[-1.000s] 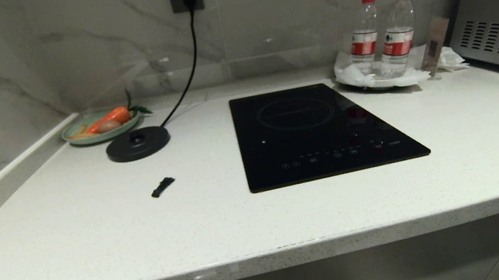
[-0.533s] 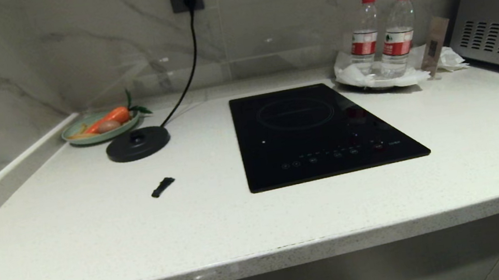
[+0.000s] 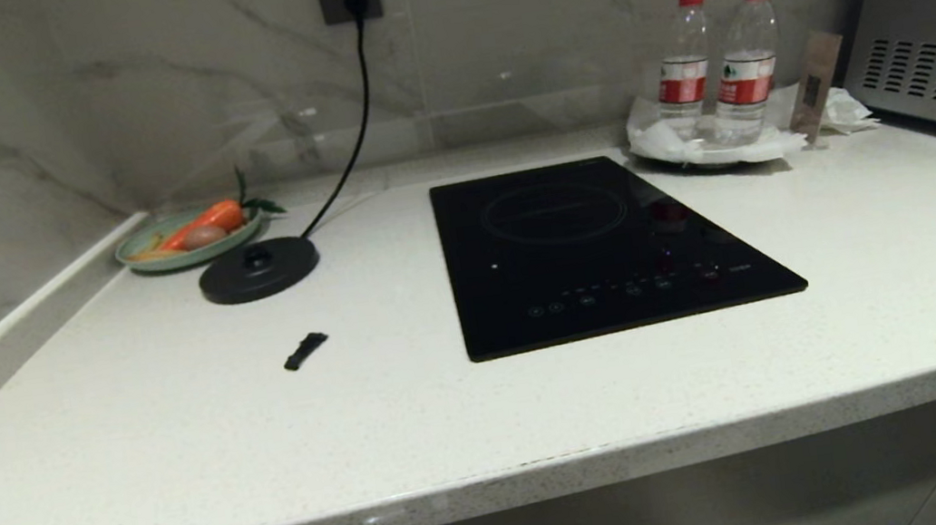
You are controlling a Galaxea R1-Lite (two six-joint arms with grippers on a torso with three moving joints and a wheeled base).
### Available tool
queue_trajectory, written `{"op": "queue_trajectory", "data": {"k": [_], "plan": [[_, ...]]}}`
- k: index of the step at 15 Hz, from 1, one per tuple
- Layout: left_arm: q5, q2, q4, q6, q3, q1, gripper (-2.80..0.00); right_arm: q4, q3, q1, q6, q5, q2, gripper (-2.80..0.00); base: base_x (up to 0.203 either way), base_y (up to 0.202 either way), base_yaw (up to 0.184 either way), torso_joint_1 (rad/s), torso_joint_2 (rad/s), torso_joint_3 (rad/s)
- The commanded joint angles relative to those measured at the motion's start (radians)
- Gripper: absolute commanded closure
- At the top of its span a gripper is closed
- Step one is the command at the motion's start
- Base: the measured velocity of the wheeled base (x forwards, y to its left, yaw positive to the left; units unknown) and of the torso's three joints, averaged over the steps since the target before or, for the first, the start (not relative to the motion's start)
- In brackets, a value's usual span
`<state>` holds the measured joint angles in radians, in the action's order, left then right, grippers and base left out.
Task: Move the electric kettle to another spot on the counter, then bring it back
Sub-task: Grab the kettle
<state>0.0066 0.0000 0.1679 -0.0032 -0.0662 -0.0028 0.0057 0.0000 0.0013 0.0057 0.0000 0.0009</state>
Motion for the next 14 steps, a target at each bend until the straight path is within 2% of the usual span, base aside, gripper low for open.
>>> {"op": "queue_trajectory", "data": {"k": [1, 14], "plan": [[0.0, 0.0, 0.001, -0.003, 0.0, 0.0, 0.0, 0.0, 0.0, 0.0, 0.0, 0.0, 0.001, 0.0, 0.0, 0.0, 0.0, 0.0, 0.0, 0.0], [0.003, 0.0, 0.001, -0.004, 0.001, 0.003, 0.0, 0.0, 0.0, 0.0, 0.0, 0.0, 0.001, 0.0, 0.0, 0.0, 0.0, 0.0, 0.0, 0.0]]}}
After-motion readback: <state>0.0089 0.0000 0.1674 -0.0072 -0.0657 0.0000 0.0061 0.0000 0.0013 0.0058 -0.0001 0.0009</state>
